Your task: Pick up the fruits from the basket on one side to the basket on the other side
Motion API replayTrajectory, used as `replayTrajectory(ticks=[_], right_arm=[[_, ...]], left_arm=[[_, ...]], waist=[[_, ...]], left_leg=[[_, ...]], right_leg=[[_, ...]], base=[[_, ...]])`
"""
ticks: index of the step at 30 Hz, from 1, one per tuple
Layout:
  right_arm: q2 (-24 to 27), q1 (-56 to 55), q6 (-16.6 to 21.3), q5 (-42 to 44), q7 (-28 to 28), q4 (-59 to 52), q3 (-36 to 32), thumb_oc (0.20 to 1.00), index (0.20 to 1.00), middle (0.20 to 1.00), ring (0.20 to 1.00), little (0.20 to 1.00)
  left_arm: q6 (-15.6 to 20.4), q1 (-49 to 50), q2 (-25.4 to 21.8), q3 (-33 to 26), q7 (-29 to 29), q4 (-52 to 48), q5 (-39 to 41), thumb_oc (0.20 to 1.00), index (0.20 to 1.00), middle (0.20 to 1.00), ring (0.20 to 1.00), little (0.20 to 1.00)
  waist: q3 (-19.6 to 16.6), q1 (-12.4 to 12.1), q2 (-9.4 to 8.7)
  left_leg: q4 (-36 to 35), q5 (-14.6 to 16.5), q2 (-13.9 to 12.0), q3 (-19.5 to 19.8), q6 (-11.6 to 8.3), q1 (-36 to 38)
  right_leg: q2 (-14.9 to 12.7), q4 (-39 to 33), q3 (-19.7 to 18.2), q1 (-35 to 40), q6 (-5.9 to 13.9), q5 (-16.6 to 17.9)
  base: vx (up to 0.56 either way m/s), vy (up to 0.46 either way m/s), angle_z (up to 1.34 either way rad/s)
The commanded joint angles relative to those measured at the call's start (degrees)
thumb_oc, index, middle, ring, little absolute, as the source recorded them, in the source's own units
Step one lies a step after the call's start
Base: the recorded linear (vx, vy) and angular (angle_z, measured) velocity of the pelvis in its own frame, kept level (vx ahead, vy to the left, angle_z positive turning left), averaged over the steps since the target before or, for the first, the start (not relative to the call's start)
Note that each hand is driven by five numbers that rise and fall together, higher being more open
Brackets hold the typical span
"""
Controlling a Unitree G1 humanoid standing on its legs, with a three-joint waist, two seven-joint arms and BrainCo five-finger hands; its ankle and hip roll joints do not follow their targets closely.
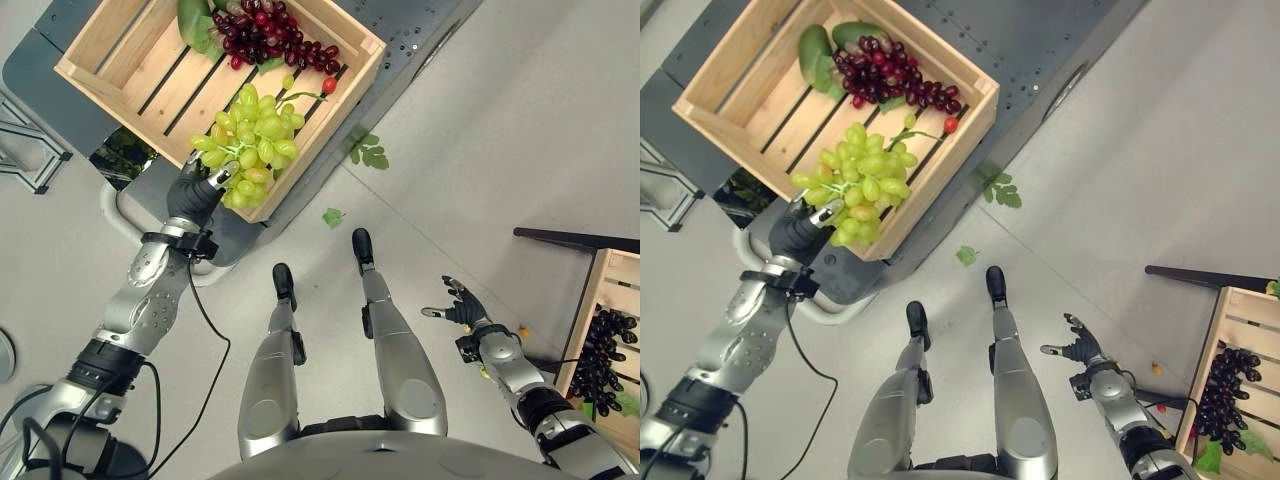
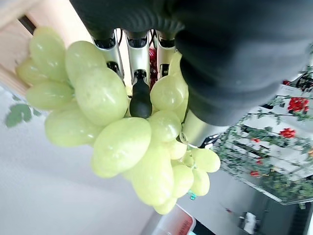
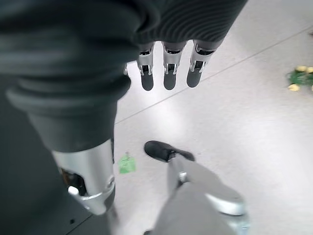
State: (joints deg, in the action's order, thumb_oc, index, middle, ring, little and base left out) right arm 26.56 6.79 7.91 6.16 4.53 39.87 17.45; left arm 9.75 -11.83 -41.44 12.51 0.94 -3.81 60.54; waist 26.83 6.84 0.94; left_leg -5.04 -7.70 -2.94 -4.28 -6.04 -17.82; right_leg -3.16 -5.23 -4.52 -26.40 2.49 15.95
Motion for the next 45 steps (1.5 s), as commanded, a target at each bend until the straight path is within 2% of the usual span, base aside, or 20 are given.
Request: replayTrajectory(ticks=[1,12,21,26,45], right_arm=[[3.1,-2.2,1.5,0.0,-0.8,-6.6,2.4,1.000,1.000,1.000,1.000,1.000],[7.1,3.1,3.3,-1.2,-0.3,-21.4,2.9,1.000,1.000,1.000,1.000,1.000],[9.5,6.7,4.0,-2.0,0.5,-34.1,1.2,1.000,1.000,1.000,1.000,1.000],[10.6,10.7,3.8,-3.1,1.2,-38.8,1.4,1.000,1.000,1.000,1.000,1.000],[8.3,26.6,1.9,-5.4,0.7,-39.9,9.9,1.000,1.000,1.000,1.000,1.000]], left_arm=[[3.8,1.9,-1.8,-2.0,3.0,-6.7,1.6,0.200,0.200,0.200,0.200,0.200],[3.2,3.5,-2.0,-1.2,4.7,-11.4,3.1,0.200,0.200,0.200,0.200,0.200],[2.1,5.1,3.7,0.7,5.0,-10.3,1.1,0.200,0.200,0.200,0.200,0.200],[2.1,4.2,4.4,1.4,4.4,-10.5,-0.9,0.200,0.200,0.200,0.200,0.200],[0.9,1.8,6.7,6.7,4.4,-10.6,-3.0,0.200,0.200,0.200,0.200,0.200]], waist=[[-6.8,0.1,-0.56],[-9.2,-1.4,0.66],[-11.6,-2.1,0.76],[-12.9,-2.6,0.50],[-16.9,-4.7,-0.45]], left_leg=[[0.0,2.2,3.2,0.9,2.21,-1.1],[0.0,2.9,3.1,1.5,2.29,1.9],[0.0,3.8,3.1,2.1,2.49,4.6],[0.0,4.2,2.9,2.3,2.47,5.8],[0.0,5.0,2.6,2.7,2.66,9.0]], right_leg=[[-0.9,0.2,3.4,2.1,5.52,-6.7],[-1.1,0.2,4.2,5.4,5.33,-7.9],[-1.3,0.2,5.0,8.3,5.33,-8.8],[-1.4,0.2,5.4,9.7,5.34,-9.2],[-1.8,0.2,6.4,13.5,5.68,-9.9]], base=[[0.00,0.000,0.00],[0.03,0.003,0.02],[0.04,0.006,0.06],[0.02,0.000,0.00],[0.02,-0.001,0.03]])
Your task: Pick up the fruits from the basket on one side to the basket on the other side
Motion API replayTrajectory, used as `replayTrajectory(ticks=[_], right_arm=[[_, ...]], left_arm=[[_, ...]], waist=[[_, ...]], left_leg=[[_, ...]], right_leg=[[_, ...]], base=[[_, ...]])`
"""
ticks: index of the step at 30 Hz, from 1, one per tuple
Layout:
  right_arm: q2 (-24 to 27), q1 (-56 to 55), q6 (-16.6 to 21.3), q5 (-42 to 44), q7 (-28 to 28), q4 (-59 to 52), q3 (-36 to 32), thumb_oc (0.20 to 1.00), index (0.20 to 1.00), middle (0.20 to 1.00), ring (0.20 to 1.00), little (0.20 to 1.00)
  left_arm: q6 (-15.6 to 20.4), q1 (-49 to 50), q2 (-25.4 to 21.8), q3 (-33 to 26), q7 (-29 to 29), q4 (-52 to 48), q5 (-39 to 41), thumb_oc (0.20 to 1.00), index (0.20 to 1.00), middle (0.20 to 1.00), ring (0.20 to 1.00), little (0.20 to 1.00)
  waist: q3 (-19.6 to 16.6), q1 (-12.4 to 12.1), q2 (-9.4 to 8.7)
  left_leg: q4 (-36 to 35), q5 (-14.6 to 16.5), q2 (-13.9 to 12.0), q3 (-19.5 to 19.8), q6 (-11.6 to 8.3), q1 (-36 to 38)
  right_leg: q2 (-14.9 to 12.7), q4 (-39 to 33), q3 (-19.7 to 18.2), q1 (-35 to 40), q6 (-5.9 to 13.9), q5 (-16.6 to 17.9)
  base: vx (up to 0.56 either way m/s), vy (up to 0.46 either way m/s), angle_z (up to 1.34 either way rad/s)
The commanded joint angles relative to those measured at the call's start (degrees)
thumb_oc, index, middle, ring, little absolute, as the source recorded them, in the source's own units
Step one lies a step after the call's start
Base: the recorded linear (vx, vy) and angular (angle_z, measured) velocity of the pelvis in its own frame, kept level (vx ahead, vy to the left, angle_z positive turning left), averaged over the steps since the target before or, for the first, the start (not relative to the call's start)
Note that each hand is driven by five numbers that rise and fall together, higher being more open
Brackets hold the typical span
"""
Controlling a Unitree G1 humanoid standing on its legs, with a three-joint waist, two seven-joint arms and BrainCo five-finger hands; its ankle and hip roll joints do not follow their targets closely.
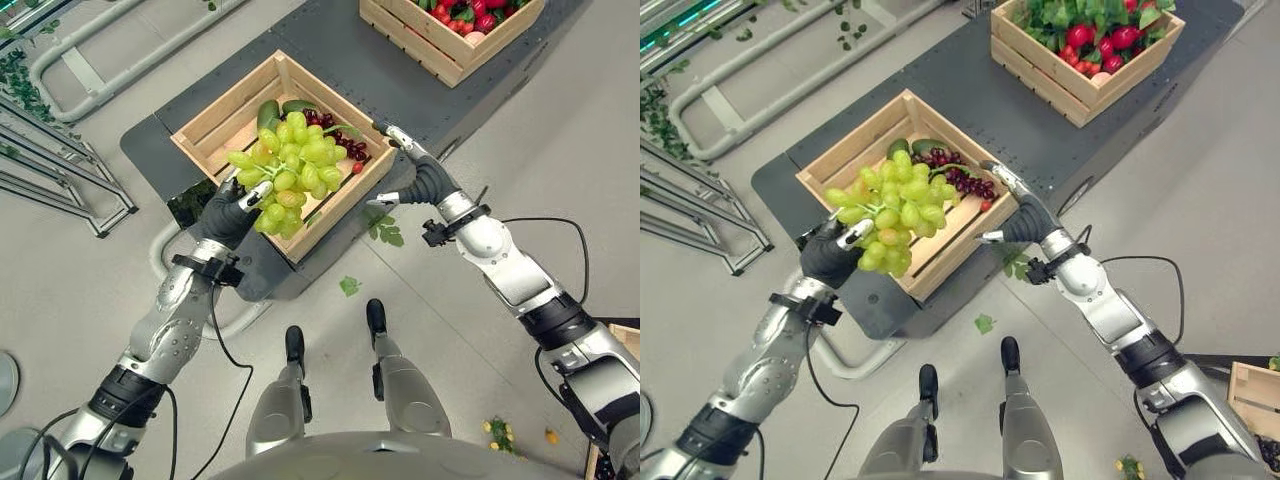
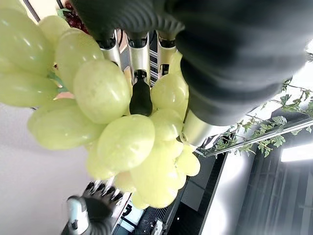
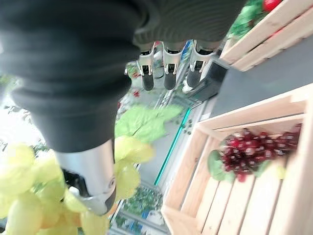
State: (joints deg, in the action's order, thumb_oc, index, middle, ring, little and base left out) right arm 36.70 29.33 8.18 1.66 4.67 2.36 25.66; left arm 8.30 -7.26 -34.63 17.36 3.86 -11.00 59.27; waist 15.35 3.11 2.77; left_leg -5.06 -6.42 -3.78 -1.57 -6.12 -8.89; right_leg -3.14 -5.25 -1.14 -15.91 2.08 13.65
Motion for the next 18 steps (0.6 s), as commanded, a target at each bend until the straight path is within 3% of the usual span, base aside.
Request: replayTrajectory(ticks=[1,18], right_arm=[[-2.1,4.6,1.5,-0.8,0.5,-2.4,2.0,1.000,1.000,1.000,1.000,1.000],[-7.3,12.0,0.5,-3.6,1.2,3.1,7.6,1.000,1.000,1.000,1.000,1.000]], left_arm=[[2.2,-2.8,-0.1,2.2,1.5,-3.5,-1.8,0.200,0.200,0.200,0.200,0.200],[1.8,-7.7,3.9,8.7,0.4,-1.9,-2.7,0.200,0.200,0.200,0.200,0.200]], waist=[[-5.5,-1.0,-2.29],[-6.5,-1.6,-3.39]], left_leg=[[0.1,3.8,3.4,0.0,2.73,0.2],[0.1,3.7,3.0,0.3,2.94,0.1]], right_leg=[[-1.9,0.2,3.1,3.1,6.11,-7.6],[-1.9,0.2,3.6,3.4,6.25,-7.8]], base=[[0.04,0.000,0.00],[0.00,0.000,0.00]])
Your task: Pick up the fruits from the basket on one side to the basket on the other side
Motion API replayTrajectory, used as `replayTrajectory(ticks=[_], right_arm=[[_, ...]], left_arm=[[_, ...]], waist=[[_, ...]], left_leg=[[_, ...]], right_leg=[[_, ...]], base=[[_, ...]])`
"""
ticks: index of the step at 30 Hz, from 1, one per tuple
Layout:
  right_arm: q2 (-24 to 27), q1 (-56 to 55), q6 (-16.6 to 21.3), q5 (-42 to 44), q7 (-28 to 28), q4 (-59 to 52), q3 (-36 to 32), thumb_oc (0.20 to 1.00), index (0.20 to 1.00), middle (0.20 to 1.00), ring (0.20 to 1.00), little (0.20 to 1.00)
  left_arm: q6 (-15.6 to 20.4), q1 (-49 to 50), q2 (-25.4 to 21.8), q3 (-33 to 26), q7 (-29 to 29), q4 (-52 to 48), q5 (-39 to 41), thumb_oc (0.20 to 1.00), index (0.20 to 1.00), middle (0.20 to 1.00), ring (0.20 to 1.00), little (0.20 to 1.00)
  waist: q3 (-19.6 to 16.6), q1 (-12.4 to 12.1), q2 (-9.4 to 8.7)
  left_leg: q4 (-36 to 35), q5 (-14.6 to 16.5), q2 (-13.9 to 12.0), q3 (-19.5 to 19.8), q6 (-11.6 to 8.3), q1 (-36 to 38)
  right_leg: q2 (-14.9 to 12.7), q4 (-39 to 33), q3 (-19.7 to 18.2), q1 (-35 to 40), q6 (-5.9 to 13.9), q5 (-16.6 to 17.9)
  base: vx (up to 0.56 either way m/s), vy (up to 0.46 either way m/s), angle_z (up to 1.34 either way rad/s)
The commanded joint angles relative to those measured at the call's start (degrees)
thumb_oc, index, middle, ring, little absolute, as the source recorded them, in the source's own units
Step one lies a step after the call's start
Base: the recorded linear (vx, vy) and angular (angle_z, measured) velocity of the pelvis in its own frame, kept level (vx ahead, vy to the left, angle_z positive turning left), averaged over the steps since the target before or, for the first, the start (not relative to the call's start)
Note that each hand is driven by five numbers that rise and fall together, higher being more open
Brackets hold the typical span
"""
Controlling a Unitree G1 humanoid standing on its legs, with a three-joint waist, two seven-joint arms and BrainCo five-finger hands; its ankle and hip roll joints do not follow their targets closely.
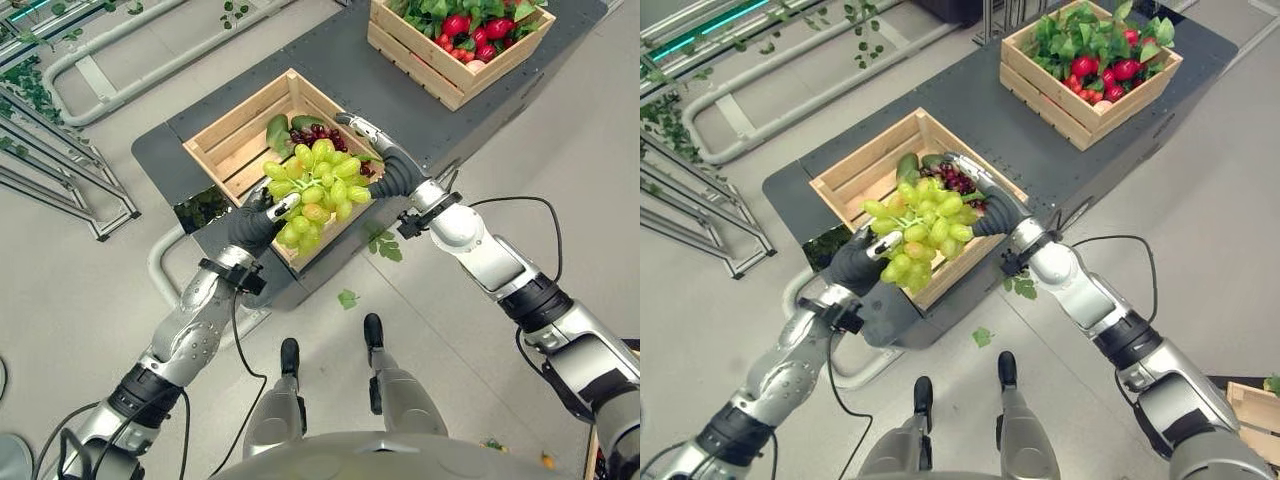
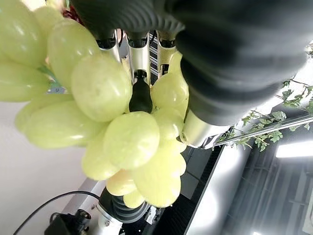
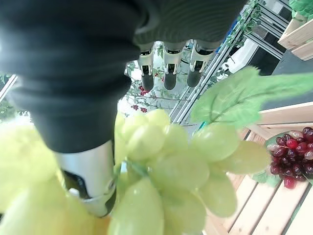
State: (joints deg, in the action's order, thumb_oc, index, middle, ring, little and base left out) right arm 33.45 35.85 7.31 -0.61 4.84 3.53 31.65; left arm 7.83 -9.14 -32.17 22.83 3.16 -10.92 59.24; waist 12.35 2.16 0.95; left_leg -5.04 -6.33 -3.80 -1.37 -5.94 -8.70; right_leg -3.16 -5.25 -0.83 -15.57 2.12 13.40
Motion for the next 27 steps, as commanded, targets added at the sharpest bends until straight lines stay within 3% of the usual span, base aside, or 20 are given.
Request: replayTrajectory(ticks=[1,15,27], right_arm=[[-4.0,5.5,1.3,-1.3,1.1,2.0,1.7,1.000,1.000,1.000,1.000,1.000],[-8.4,3.0,0.5,2.2,-3.1,4.0,5.5,1.000,1.000,1.000,1.000,1.000],[-11.6,4.8,0.6,1.7,-2.2,7.0,7.4,1.000,1.000,1.000,1.000,1.000]], left_arm=[[2.3,-5.8,1.5,3.2,1.1,-1.9,-2.7,0.200,0.200,0.200,0.200,0.200],[2.9,-8.1,5.0,3.6,-0.8,0.1,-4.2,0.200,0.200,0.200,0.200,0.200],[2.6,-10.2,8.1,7.2,-1.1,3.9,-3.4,0.200,0.200,0.200,0.200,0.200]], waist=[[-3.5,-0.6,-1.57],[-4.3,-0.6,-1.85],[-4.6,-0.8,-2.02]], left_leg=[[0.0,3.7,3.1,0.1,2.77,-0.1],[0.0,3.7,2.9,0.2,2.69,0.3],[0.0,3.8,2.8,0.4,2.68,0.3]], right_leg=[[-1.9,0.2,3.3,3.0,6.20,-7.5],[-1.7,0.2,3.5,3.6,6.02,-8.1],[-1.8,0.2,3.7,3.8,6.03,-8.1]], base=[[0.00,0.000,0.00],[0.00,0.000,0.00],[0.00,0.000,0.00]])
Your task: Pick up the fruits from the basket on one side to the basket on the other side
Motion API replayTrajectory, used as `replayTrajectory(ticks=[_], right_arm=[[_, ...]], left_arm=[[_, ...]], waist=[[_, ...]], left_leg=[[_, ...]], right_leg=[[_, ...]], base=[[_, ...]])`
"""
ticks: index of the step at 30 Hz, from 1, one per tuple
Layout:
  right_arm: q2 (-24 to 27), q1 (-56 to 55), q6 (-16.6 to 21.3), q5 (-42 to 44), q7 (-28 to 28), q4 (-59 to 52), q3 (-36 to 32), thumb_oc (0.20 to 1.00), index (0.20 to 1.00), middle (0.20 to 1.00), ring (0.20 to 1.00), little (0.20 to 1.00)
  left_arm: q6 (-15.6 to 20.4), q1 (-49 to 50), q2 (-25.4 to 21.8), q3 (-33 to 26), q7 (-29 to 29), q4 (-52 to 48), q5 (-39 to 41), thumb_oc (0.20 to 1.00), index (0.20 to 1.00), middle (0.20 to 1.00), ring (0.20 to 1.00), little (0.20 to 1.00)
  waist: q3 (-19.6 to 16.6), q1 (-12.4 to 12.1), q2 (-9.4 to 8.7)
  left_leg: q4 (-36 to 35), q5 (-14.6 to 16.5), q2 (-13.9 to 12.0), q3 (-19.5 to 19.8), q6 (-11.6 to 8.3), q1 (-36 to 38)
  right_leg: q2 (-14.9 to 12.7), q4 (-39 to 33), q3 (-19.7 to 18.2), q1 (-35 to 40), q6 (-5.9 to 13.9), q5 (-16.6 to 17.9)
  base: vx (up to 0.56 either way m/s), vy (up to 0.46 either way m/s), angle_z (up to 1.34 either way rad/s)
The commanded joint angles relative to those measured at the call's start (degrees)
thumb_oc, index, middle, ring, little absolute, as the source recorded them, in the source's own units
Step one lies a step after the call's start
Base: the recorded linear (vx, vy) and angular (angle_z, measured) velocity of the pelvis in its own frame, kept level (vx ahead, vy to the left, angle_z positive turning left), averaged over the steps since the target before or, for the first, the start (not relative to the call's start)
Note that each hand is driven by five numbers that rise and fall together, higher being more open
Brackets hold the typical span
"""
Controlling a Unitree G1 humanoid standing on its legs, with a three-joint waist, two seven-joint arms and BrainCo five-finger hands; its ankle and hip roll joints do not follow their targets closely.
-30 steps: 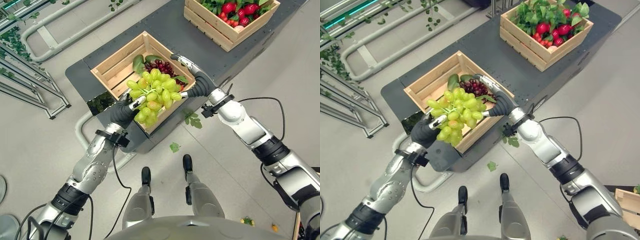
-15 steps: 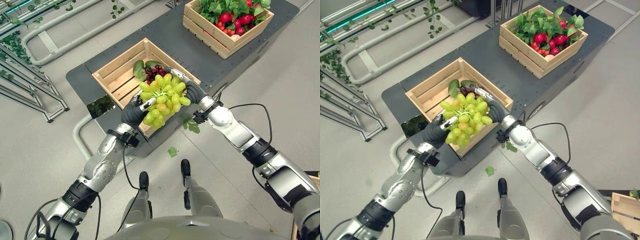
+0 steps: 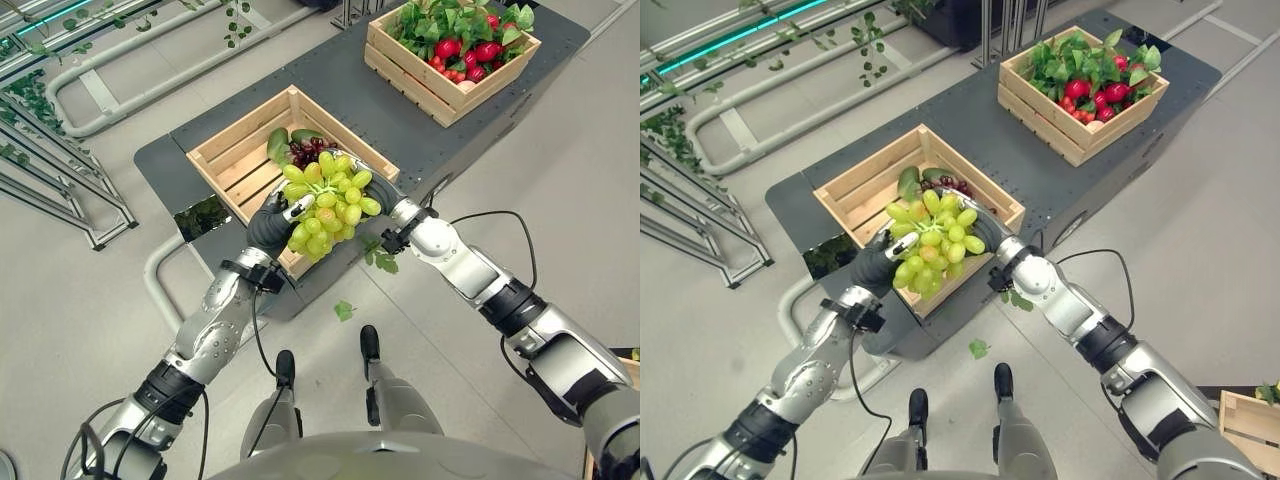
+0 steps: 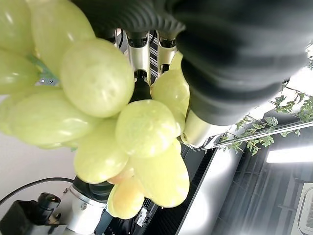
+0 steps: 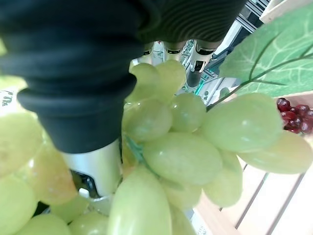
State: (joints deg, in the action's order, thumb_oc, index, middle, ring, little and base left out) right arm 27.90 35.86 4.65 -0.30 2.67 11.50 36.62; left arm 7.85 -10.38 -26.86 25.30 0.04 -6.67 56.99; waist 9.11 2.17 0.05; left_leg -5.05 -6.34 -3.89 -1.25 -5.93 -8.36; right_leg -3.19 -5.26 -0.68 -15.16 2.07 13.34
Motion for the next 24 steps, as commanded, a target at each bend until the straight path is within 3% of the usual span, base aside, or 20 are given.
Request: replayTrajectory(ticks=[1,10,11,12,13,24], right_arm=[[-6.4,5.1,3.3,1.5,0.0,-0.6,2.7,1.000,1.000,1.000,1.000,1.000],[-8.8,8.3,3.5,5.7,-2.5,0.6,5.7,1.000,1.000,1.000,1.000,1.000],[-9.0,8.5,3.5,6.4,-2.7,0.4,5.8,0.341,0.341,0.341,0.341,0.341],[-9.0,8.5,3.5,6.4,-2.7,0.4,5.8,0.341,0.341,0.341,0.341,0.341],[-9.1,8.4,3.6,6.4,-2.5,0.4,5.7,0.200,0.200,0.200,0.200,0.200],[-8.3,7.3,3.7,5.1,-1.9,-0.9,5.0,0.200,0.200,0.200,0.200,0.200]], left_arm=[[2.6,-9.5,3.1,5.3,1.9,0.2,-1.0,0.200,0.200,0.200,0.200,0.200],[2.5,-11.3,3.7,6.7,2.5,2.8,-0.3,0.200,0.200,0.200,0.200,0.200],[2.5,-11.3,3.6,6.7,2.4,2.7,-0.4,0.200,0.200,0.200,0.200,0.200],[2.5,-11.3,3.6,6.7,2.4,2.7,-0.4,0.200,0.200,0.200,0.200,0.200],[2.5,-11.3,3.7,6.8,2.4,2.8,-0.4,0.200,0.200,0.200,0.200,0.200],[2.3,-10.8,4.3,7.2,2.3,3.0,-0.8,0.200,0.200,0.200,0.200,0.200]], waist=[[-1.4,-0.9,-1.12],[-1.7,-1.1,-1.46],[-1.8,-1.2,-1.48],[-1.8,-1.2,-1.48],[-1.8,-1.2,-1.49],[-2.2,-1.2,-1.66]], left_leg=[[0.0,3.8,3.0,0.3,2.68,0.0],[0.0,3.6,3.0,0.2,2.59,-0.2],[0.0,3.6,2.9,0.2,2.60,-0.2],[0.0,3.6,2.9,0.2,2.60,-0.2],[0.0,3.6,2.9,0.2,2.59,-0.2],[0.0,3.7,2.6,0.3,2.42,0.2]], right_leg=[[-1.7,0.3,3.5,3.4,6.05,-8.1],[-1.7,0.3,3.6,3.3,6.02,-7.9],[-1.6,0.3,3.6,3.4,5.98,-7.9],[-1.6,0.3,3.6,3.4,5.98,-7.9],[-1.6,0.3,3.6,3.4,5.98,-8.0],[-1.5,0.3,3.8,3.8,5.95,-8.1]], base=[[0.00,0.000,0.00],[0.00,0.000,0.00],[0.00,0.000,0.00],[0.00,0.000,0.00],[0.00,0.000,0.00],[0.00,0.000,0.00]])
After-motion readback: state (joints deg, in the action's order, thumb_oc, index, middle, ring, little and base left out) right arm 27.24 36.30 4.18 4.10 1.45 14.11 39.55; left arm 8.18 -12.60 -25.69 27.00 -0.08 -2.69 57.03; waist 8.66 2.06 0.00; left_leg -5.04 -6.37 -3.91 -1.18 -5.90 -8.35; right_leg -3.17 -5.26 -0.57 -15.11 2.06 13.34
